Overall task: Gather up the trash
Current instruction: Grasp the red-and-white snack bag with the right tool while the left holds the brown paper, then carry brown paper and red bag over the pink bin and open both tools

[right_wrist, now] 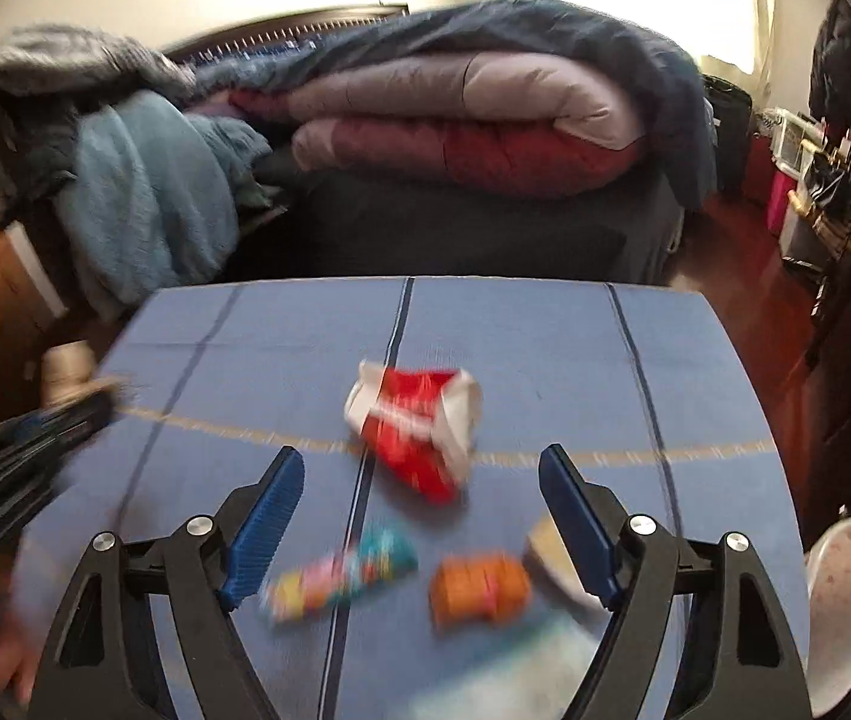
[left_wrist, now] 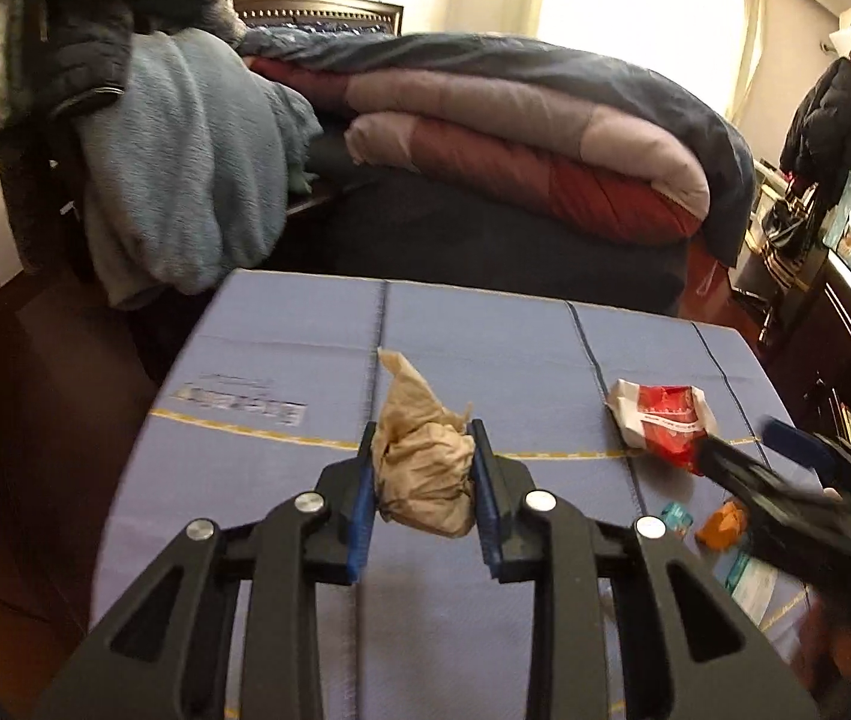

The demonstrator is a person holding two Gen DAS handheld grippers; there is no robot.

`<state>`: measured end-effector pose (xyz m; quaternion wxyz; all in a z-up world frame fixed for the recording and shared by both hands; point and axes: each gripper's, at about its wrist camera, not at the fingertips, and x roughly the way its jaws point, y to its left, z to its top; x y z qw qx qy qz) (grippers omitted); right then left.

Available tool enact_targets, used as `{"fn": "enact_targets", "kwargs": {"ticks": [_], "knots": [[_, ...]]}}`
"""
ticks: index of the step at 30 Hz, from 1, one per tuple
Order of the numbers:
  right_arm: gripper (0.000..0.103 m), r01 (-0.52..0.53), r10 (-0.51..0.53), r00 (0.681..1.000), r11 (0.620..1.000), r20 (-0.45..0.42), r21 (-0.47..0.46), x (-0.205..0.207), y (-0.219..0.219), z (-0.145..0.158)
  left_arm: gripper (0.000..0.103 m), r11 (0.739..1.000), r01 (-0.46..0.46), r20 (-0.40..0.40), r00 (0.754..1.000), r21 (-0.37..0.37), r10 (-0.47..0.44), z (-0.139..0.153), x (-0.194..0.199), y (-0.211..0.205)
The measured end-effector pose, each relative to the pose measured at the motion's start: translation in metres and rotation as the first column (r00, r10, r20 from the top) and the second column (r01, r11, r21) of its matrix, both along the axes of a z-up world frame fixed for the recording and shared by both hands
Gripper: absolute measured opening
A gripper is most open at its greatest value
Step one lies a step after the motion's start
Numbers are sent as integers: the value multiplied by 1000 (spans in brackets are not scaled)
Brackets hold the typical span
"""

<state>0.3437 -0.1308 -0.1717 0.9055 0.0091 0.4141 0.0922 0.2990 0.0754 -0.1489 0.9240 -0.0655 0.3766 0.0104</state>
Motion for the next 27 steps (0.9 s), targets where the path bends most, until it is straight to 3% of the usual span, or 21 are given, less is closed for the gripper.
{"fn": "enact_targets", "kwargs": {"ticks": [5, 7, 8, 9, 17, 27], "knots": [[78, 20, -25, 995, 999, -100, -48, 37, 25, -30, 30, 999, -25, 20, 999, 25, 25, 5, -15, 22], [67, 25, -30, 992, 999, -119, -39, 40, 29, -37, 30, 999, -28, 21, 999, 18, 28, 6, -19, 29], [45, 30, -36, 993, 998, -115, -52, 40, 30, -38, 30, 999, -31, 24, 999, 21, 30, 6, -20, 32], [42, 31, -38, 993, 997, -109, -67, 38, 32, -38, 30, 999, -35, 27, 999, 25, 34, 6, -21, 33], [41, 26, -27, 1000, 999, -9, -35, -2, 26, -12, 31, 999, -29, 29, 999, 18, 28, 7, -26, 25], [41, 28, -32, 999, 995, 36, 93, -69, -26, 17, 32, 999, 27, 67, 997, 24, -28, 25, -52, -27]]}}
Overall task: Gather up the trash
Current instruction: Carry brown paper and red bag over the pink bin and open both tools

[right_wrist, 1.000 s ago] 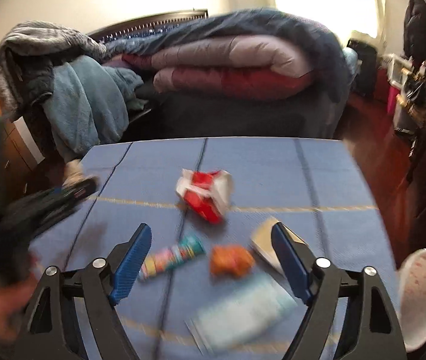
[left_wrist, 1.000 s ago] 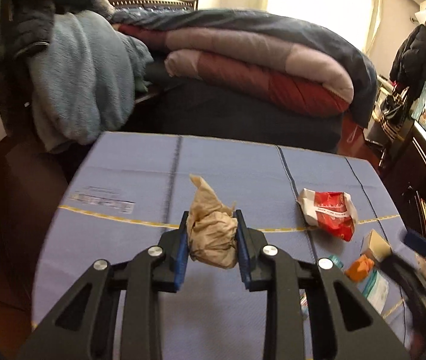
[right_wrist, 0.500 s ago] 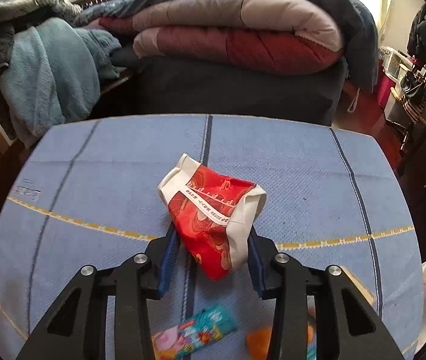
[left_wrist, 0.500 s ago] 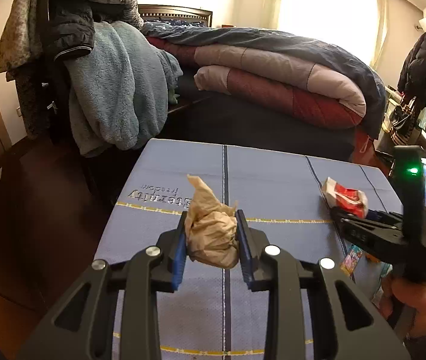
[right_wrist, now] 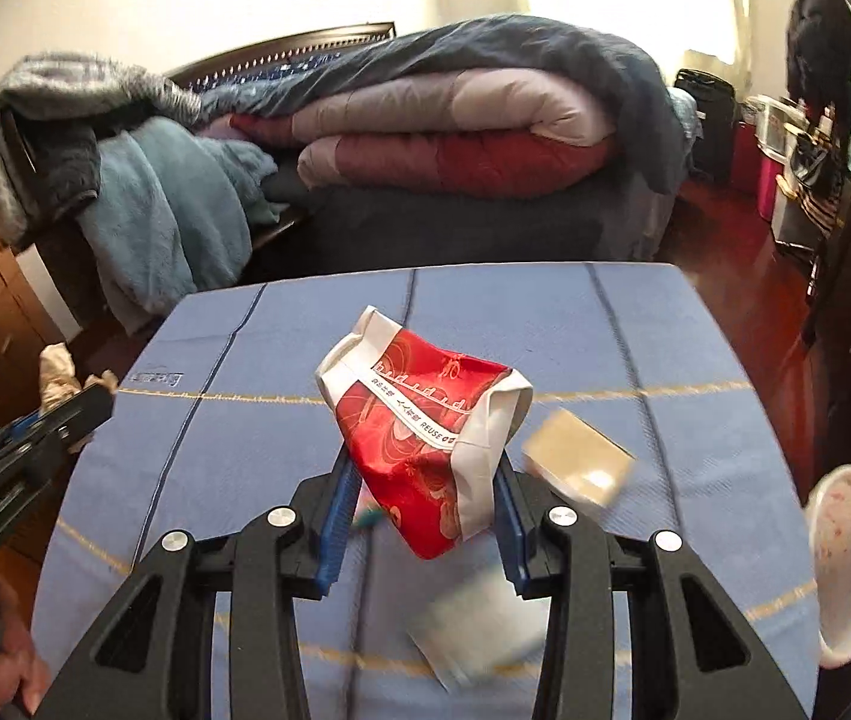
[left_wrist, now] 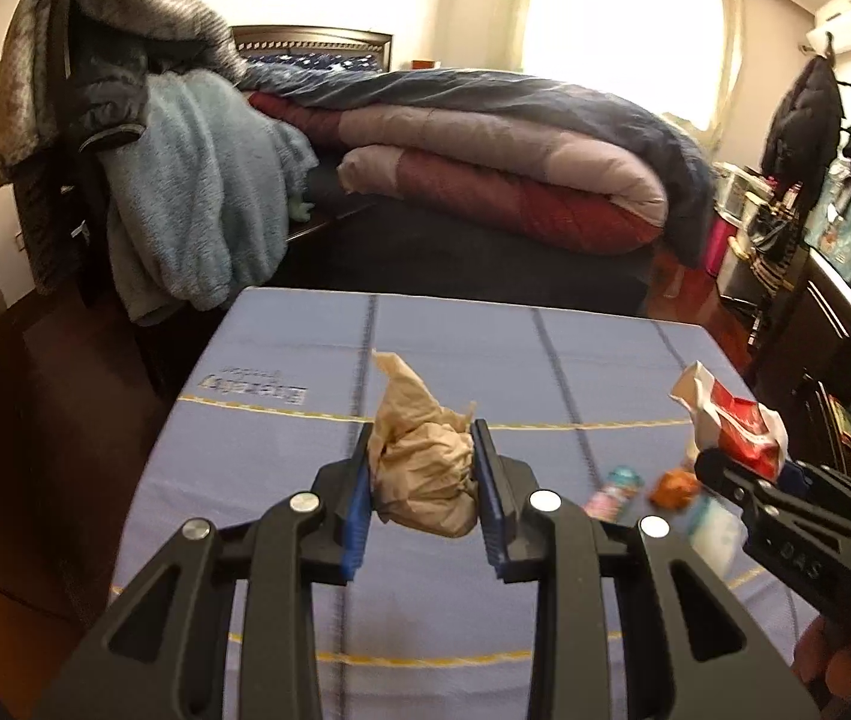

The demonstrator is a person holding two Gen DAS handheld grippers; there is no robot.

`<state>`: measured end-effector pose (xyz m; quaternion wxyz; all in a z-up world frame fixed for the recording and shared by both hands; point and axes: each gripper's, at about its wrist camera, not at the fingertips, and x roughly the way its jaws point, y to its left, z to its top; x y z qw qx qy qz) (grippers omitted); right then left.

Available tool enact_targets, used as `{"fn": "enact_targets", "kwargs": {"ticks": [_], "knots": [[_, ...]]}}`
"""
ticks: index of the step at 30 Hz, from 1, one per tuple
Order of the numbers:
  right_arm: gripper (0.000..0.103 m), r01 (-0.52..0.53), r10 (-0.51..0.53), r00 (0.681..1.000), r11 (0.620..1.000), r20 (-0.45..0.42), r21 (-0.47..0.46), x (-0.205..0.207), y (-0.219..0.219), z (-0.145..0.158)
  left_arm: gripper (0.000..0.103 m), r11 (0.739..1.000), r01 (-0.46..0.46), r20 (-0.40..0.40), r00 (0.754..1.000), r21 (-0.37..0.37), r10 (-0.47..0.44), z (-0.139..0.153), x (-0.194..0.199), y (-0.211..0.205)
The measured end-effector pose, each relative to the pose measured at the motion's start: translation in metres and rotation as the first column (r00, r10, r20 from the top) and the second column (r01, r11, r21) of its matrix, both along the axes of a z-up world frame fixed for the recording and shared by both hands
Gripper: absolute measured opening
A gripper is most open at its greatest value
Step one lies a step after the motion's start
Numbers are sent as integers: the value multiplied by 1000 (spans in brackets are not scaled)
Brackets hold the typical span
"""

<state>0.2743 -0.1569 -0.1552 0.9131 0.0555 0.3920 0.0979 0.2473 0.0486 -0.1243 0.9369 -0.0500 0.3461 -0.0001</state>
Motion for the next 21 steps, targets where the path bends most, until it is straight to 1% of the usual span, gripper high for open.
{"fn": "enact_targets", "kwargs": {"ticks": [3, 9, 11, 14, 21], "knots": [[41, 22, -23, 1000, 999, 13, 31, -20, -29, 5, 32, 999, 37, 14, 999, 5, -37, 7, -8, -25], [41, 88, -90, 994, 996, 63, 35, -53, -80, 18, 33, 989, 150, 43, 988, -14, -149, 21, -20, -86], [42, 120, -123, 989, 992, 88, 38, -66, -103, 23, 33, 980, 199, 51, 979, -29, -197, 25, -23, -111], [42, 169, -173, 978, 985, 115, 44, -82, -135, 30, 33, 966, 258, 58, 965, -34, -256, 27, -28, -144], [42, 288, -294, 948, 955, 119, 66, -110, -209, 26, 33, 920, 392, 62, 919, -18, -390, 30, -37, -233]]}}
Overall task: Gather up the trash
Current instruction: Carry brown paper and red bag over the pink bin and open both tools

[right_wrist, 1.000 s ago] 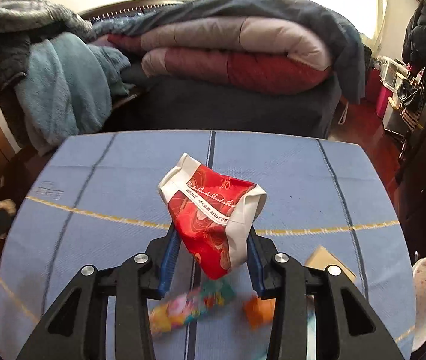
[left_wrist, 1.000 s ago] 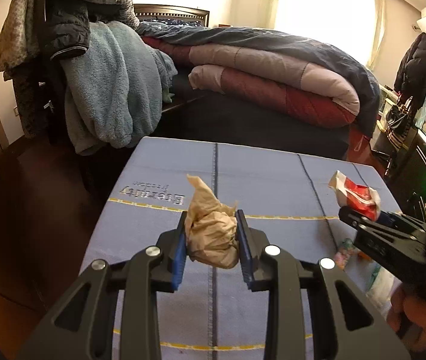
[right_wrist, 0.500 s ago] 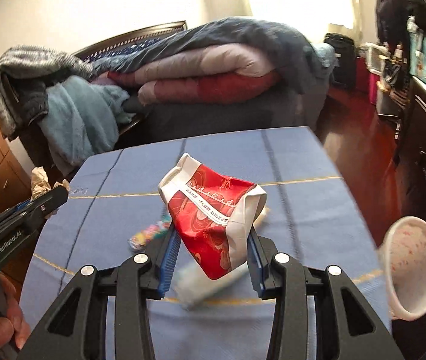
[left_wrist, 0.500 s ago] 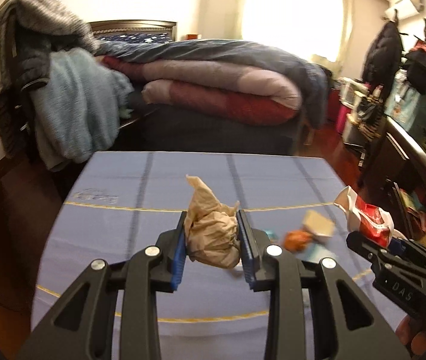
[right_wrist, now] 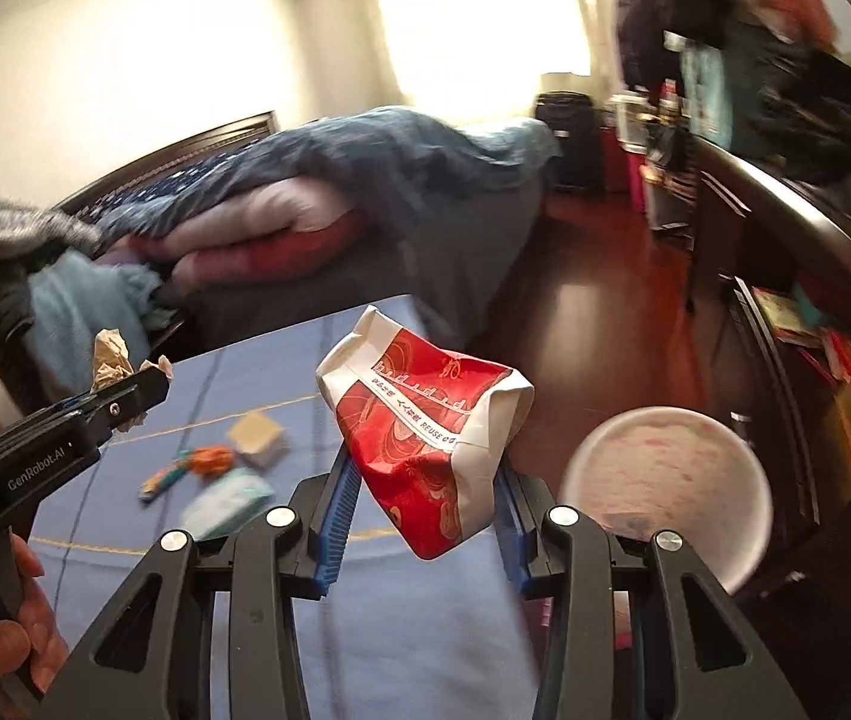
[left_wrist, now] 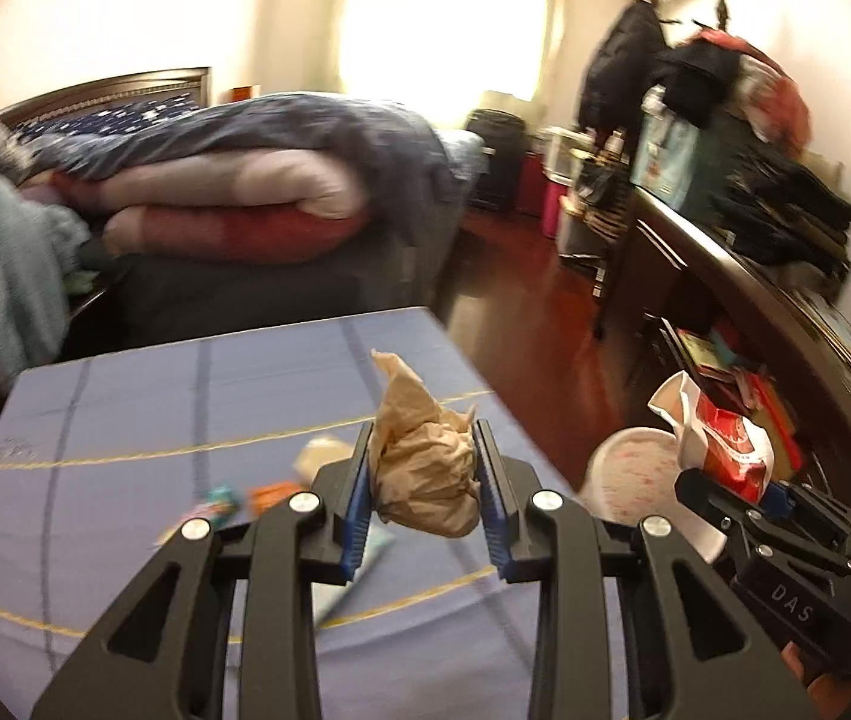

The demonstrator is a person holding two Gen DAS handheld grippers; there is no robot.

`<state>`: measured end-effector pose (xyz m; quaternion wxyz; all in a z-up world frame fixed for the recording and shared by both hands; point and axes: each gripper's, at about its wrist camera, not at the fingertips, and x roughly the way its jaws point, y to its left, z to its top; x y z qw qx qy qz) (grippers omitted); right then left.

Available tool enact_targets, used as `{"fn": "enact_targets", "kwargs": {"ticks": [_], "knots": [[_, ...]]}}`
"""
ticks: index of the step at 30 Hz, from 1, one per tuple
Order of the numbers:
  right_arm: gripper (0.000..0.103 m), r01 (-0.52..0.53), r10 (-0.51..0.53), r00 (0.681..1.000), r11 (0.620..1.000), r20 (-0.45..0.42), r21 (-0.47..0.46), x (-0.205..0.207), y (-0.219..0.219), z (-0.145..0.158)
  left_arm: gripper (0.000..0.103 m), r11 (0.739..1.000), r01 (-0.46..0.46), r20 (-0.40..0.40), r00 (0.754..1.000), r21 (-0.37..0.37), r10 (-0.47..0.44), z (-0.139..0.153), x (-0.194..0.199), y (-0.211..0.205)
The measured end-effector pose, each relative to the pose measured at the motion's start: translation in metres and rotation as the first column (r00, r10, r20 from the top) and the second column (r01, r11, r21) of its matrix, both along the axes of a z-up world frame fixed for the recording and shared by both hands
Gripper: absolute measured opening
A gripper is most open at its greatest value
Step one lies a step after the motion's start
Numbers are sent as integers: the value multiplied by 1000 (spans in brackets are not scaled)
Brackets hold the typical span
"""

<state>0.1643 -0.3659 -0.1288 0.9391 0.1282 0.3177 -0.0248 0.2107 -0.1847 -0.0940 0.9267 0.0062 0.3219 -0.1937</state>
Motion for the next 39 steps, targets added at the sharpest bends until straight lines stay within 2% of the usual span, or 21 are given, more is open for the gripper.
{"fn": "enact_targets", "kwargs": {"ticks": [6, 12, 20, 23, 25, 27, 30, 32, 36, 39], "knots": [[42, 133, -133, 991, 991, -14, -2, -20, -64, -13, 33, 994, 108, -5, 994, 20, -108, -3, -5, -73], [42, 224, -224, 973, 975, -59, -4, -32, -117, -33, 33, 975, 223, -25, 975, 24, -222, -13, -4, -151], [42, 293, -293, 948, 956, -123, -16, -32, -165, -68, 35, 955, 296, -92, 952, 21, -293, -45, 17, -226], [43, 302, -300, 944, 953, -139, -4, -28, -181, -82, 44, 953, 301, -91, 951, 43, -297, -57, 24, -251], [44, 309, -306, 941, 951, -146, -3, -23, -192, -90, 60, 951, 307, -99, 948, 36, -303, -64, 30, -264], [45, 311, -308, 940, 950, -149, -3, -19, -201, -97, 71, 954, 299, -99, 951, 34, -294, -70, 34, -271], [51, 318, -315, 938, 948, -147, -3, -17, -208, -102, 81, 956, 293, -100, 952, 29, -289, -74, 35, -272], [58, 320, -317, 937, 947, -144, -4, -17, -210, -105, 84, 955, 296, -102, 951, 26, -292, -75, 35, -273], [64, 307, -304, 945, 952, -116, 1, -20, -207, -103, 87, 958, 286, -79, 956, 23, -283, -68, 34, -265], [64, 320, -320, 941, 947, -113, -19, -22, -205, -101, 89, 961, 276, -59, 960, 12, -275, -60, 30, -254]]}}
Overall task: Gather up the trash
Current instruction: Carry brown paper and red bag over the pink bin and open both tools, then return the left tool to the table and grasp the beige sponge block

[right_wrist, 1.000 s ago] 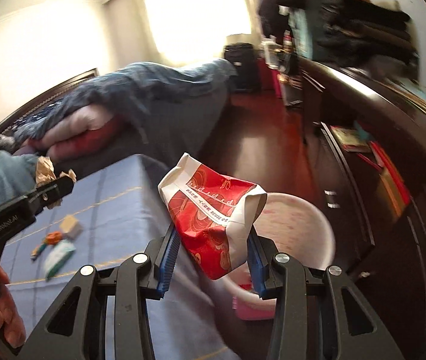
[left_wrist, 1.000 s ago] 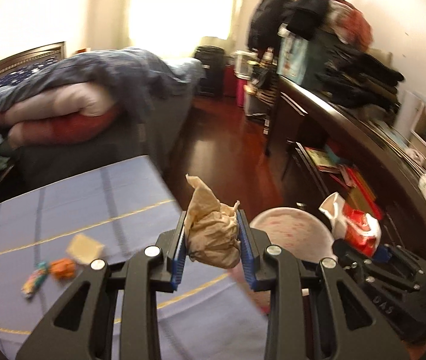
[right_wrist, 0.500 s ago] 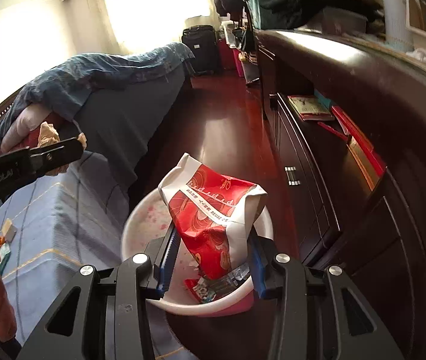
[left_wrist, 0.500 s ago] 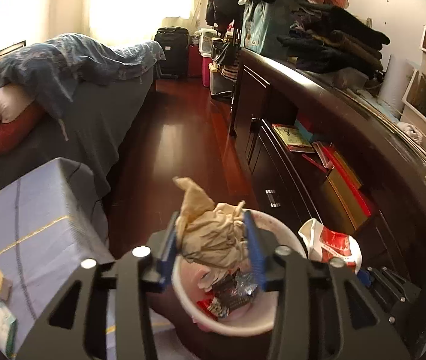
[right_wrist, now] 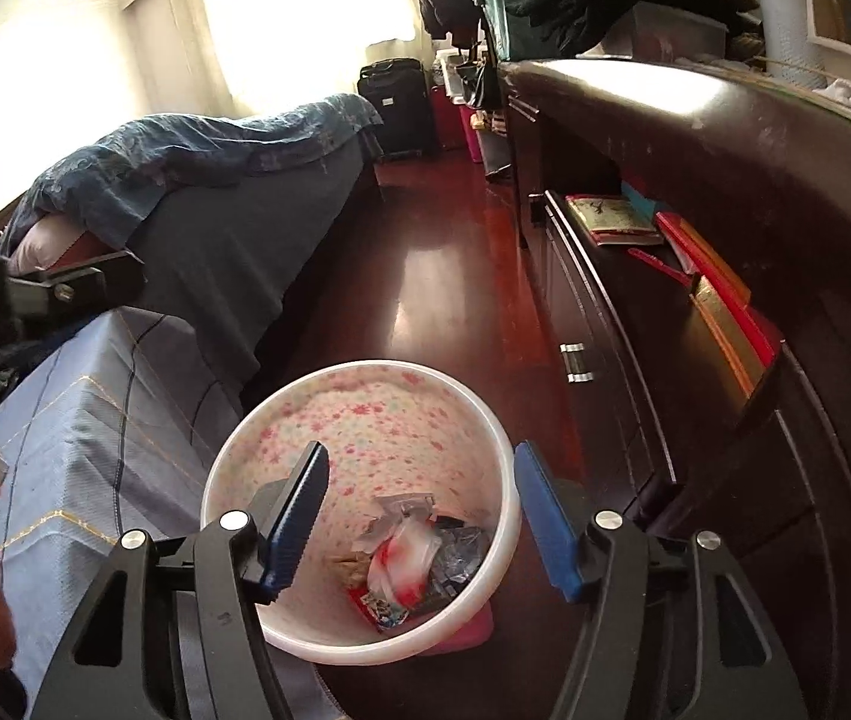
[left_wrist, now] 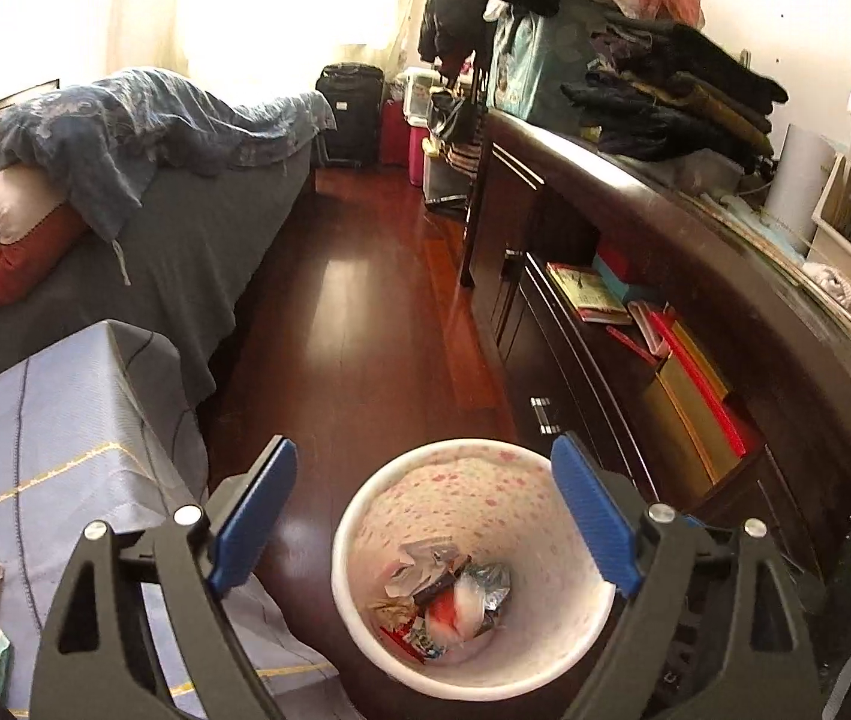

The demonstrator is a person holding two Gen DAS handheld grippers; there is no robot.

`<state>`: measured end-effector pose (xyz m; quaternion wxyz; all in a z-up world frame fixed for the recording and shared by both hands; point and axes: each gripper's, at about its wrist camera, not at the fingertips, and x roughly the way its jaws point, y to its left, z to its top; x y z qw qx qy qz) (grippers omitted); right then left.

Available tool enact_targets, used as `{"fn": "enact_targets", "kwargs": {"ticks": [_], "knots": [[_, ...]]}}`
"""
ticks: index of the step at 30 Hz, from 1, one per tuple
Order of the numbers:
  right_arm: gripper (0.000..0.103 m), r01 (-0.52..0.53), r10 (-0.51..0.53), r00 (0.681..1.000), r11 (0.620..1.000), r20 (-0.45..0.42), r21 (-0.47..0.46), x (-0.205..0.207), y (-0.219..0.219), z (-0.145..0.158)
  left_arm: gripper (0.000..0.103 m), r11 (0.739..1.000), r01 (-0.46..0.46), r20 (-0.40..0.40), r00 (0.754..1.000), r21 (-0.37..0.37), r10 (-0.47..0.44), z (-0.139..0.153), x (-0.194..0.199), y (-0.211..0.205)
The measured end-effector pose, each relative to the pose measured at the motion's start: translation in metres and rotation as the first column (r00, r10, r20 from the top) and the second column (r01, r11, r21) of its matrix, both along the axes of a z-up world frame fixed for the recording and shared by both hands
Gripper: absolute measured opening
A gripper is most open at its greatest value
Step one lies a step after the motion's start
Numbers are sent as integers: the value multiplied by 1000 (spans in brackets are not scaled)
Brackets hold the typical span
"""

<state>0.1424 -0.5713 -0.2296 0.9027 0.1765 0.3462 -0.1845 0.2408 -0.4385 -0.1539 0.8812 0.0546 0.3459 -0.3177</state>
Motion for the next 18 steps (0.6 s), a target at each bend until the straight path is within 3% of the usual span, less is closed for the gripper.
{"fn": "enact_targets", "kwargs": {"ticks": [6, 11, 15, 18], "knots": [[69, 16, -16, 1000, 1000, 4, -6, -9, 17, 14, 95, 999, -45, 62, 997, 23, 43, 16, -8, 35], [74, -41, 41, 998, 999, 46, -5, -14, 49, 35, 99, 991, -116, 119, 987, 61, 108, 26, -9, 76], [77, -113, 114, 990, 994, 85, -12, -18, 85, 50, 99, 974, -194, 173, 970, 121, 172, 25, -4, 121], [77, -159, 160, 983, 987, 88, -18, -16, 109, 56, 99, 956, -251, 164, 960, 151, 226, 19, 8, 161]]}}
